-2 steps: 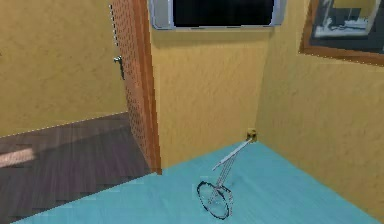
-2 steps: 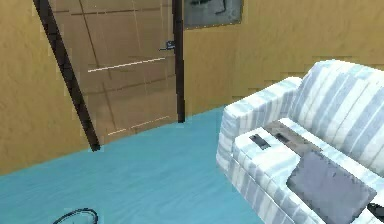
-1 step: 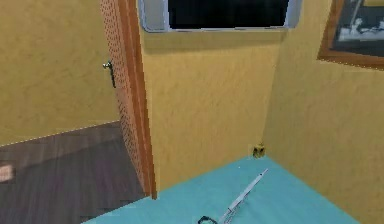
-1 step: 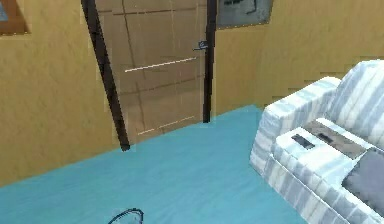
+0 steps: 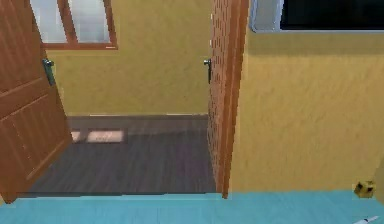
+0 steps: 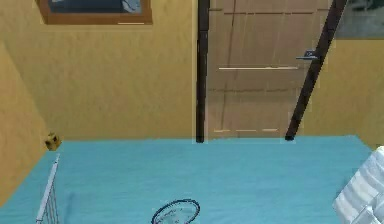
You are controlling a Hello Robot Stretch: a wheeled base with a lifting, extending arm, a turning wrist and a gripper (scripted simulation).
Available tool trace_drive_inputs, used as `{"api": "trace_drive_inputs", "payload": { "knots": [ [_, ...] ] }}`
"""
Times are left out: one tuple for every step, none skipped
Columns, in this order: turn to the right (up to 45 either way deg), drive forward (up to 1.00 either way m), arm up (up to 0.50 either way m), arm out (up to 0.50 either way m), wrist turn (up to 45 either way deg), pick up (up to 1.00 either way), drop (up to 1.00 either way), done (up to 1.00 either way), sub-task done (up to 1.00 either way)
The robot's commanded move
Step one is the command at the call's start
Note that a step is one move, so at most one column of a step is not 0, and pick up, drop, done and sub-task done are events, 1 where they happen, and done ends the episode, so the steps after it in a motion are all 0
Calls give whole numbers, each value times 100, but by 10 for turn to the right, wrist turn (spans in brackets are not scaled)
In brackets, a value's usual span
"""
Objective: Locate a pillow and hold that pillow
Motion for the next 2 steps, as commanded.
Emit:
{"api": "trace_drive_inputs", "payload": {
  "knots": [
    [0,75,0,0,0,0,0,0,0],
    [-420,0,0,0,0,0,0,0,0]
  ]
}}
